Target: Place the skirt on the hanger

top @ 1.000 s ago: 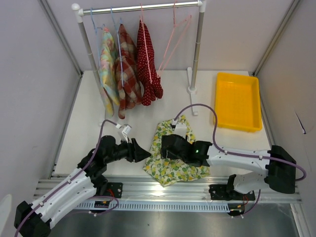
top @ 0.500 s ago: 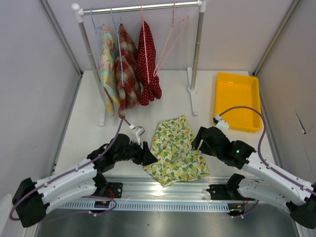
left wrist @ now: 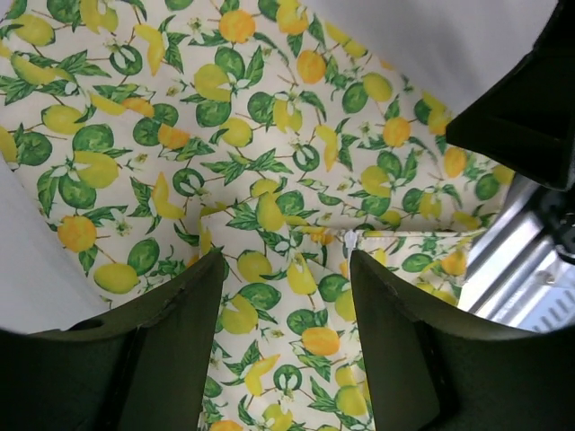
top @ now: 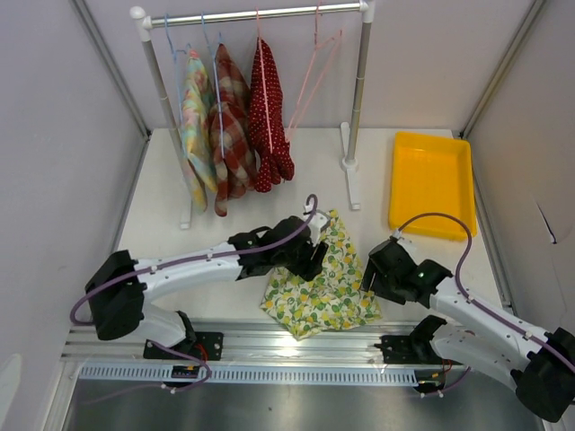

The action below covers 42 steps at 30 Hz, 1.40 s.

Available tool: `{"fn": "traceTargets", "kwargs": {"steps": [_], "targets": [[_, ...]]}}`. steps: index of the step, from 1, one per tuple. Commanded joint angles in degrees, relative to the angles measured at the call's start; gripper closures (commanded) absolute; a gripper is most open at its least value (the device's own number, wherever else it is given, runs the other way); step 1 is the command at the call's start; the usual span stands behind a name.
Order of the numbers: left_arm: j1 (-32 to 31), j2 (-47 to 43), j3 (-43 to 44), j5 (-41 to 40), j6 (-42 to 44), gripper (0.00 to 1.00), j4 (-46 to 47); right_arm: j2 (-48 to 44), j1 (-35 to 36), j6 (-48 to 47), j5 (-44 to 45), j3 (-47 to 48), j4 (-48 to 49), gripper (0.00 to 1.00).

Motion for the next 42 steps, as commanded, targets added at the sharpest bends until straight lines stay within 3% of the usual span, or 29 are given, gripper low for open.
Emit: {"fn": "traceTargets", "kwargs": {"steps": [1, 10, 16, 17, 21, 22, 26, 29, 36, 42], "targets": [[-1.82, 3.99, 3.55, -5.25, 4.82, 0.36, -4.71, 0.26, -0.54, -2.07, -3.72, -1.66, 1.88, 0.28], [-3.23, 11.72, 7.68, -8.86, 6.76, 0.35, -7.09, 1.22, -0.45, -4.10, -7.94, -3.77, 2.67, 0.30], [-3.93, 13.66, 8.39, -7.28, 6.50, 0.38, -7.18, 1.14, -0.45, -4.63, -9.52, -6.32, 3.90, 0.42], [-4.10, 13.93, 8.30, -6.93, 6.41, 0.39, -7.00, 1.14, -0.36, -4.63, -9.70, -6.59, 3.90, 0.49], [-4.37, 14.28, 7.07, -6.84, 5.53, 0.55, -6.57, 0.70, -0.36, -4.89, -10.40, -6.76, 3.99, 0.60], [-4.37, 14.28, 6.63, -6.75, 5.53, 0.63, -6.65, 0.78, -0.36, -4.80, -10.49, -6.85, 4.08, 0.63], [-4.46, 13.84, 5.58, -7.27, 5.27, 0.84, -6.92, 1.31, -0.36, -5.15, -11.11, -6.06, 4.52, 0.84], [-4.46, 12.70, 5.31, -8.33, 5.18, 1.00, -7.53, 1.14, -0.45, -5.42, -11.02, -4.40, 4.17, 0.92], [-4.37, 3.05, 5.31, -13.07, 4.48, 1.00, -12.18, -1.32, -2.82, -8.05, -9.08, 3.77, -1.80, 1.00], [-3.41, -9.61, 5.84, -15.54, 3.51, 1.00, -17.02, -3.35, -7.13, -11.65, -8.04, 15.97, -6.81, 0.97]]}}
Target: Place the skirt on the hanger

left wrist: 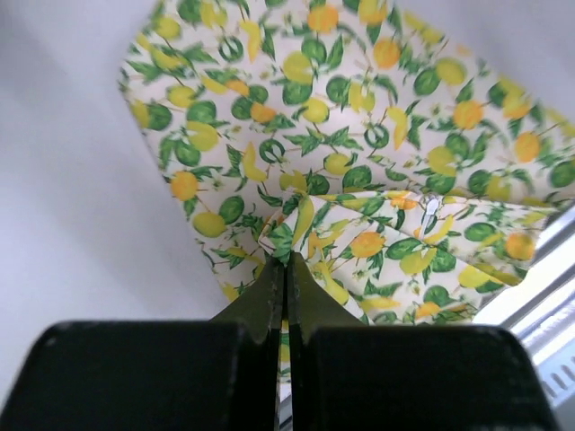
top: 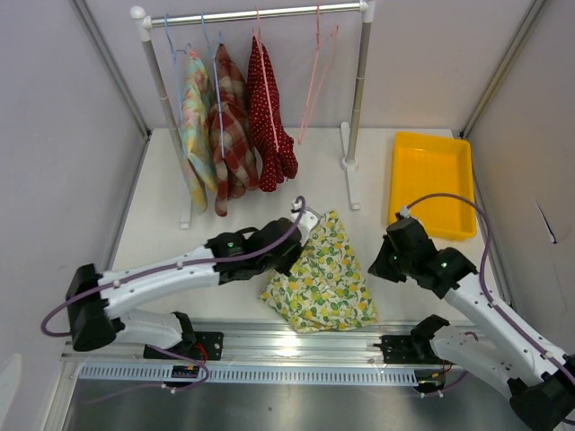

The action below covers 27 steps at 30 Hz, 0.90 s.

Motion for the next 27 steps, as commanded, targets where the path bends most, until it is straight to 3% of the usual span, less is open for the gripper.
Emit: {"fn": "traceTargets", "kwargs": {"steps": [1, 7, 13, 18, 25, 27], "targets": [[1.12, -6.32, 0.72, -1.25, -1.08, 1.00, -3.08, -0.11, -0.79, -3.37, 1.91, 7.21, -4.50, 0.89], [4.10, -5.37, -2.60, -2.64, -1.61, 1.00, -5.19, 2.35, 0.96, -0.22, -1.25, -2.26, 0.23, 0.61], [7.19, -5.81, -8.42, 2.28, -3.10, 1.00, -0.09, 2.00, 8.69, 7.59, -0.55, -11.67, 3.58, 0.52], [7.36, -5.80, -10.26, 2.46, -3.37, 1.00, 1.14, 2.00, 13.79, 11.30, 0.33, -13.87, 2.70, 0.43], [7.45, -6.59, -11.58, 3.60, -3.81, 1.00, 2.54, 1.56, 15.91, 15.78, -3.08, -16.95, 6.73, 0.43], [7.45, -7.21, -11.84, 3.95, -3.81, 1.00, 2.81, 0.95, 15.91, 17.18, -4.32, -17.92, 8.14, 0.58]]}}
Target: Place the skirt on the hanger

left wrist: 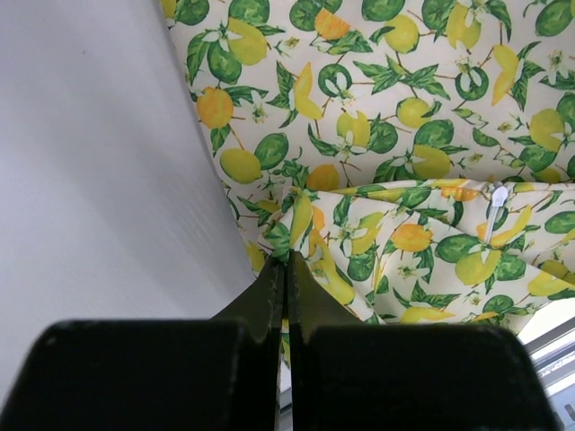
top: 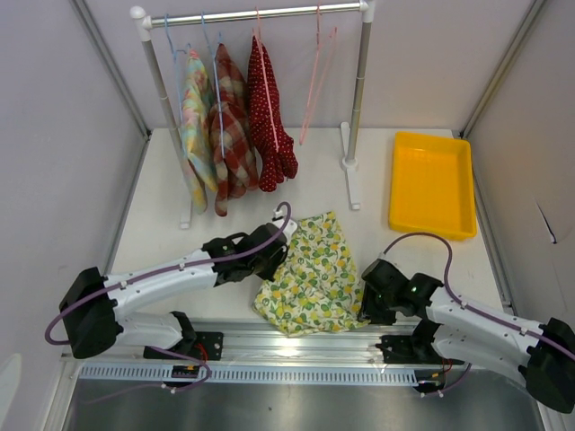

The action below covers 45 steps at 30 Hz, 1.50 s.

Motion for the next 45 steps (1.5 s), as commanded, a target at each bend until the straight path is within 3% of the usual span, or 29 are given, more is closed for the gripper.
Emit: {"fn": "traceTargets", "kwargs": {"steps": [1, 2, 3, 5, 9, 13, 19, 29, 35, 41, 43, 45], "targets": [[0.28, -2.55, -0.39, 1.20, -1.07, 1.00, 1.98, -1.96, 0.26, 4.07, -1.96, -0.85, 3.36, 0.64], [0.28, -2.99, -0.13, 1.11, -1.07, 1.00, 1.72, -2.31, 0.08, 4.25, -1.79, -0.15, 3.27, 0.72], [0.28, -3.61, 0.22, 1.54, -0.81, 1.00, 1.54, -2.66, -0.18, 4.17, -1.61, 0.72, 3.10, 0.88], [0.28, -5.53, 1.44, 2.07, -0.64, 1.00, 0.66, -3.81, -1.50, 2.59, -0.48, 3.35, 1.35, 0.94], [0.28, -10.28, 4.70, 3.31, 0.77, 1.00, -1.62, -4.78, -6.06, -3.55, 4.09, 18.45, -4.89, 1.00], [0.20, -15.55, 8.39, 3.74, 2.44, 1.00, -4.70, -4.16, -10.72, -10.15, 6.73, 33.75, -10.86, 1.00], [0.20, -26.71, 10.50, 6.47, 5.60, 1.00, -6.89, -2.58, -10.99, -16.12, 10.69, 51.76, -14.48, 1.00], [0.28, -38.59, 17.61, 6.03, 5.35, 1.00, -8.65, -2.32, -10.91, -21.50, 12.36, 68.39, -14.83, 1.00], [0.28, -39.04, 21.57, 6.12, 3.07, 1.00, -13.39, -0.21, -10.99, -21.41, 11.48, 70.69, -16.24, 1.00], [0.37, -31.84, 23.08, -3.80, -0.98, 1.00, -20.34, 6.19, -11.95, -21.76, 13.68, 64.29, -16.68, 1.00], [2.81, -27.71, 20.37, -4.08, -0.64, 1.00, -18.35, 8.31, -14.76, -22.98, 8.19, 58.69, -13.44, 1.00], [8.43, -24.20, 16.23, 2.83, -0.02, 1.00, -14.57, 10.42, -21.61, -23.69, 1.59, 53.49, -6.71, 1.00]]}}
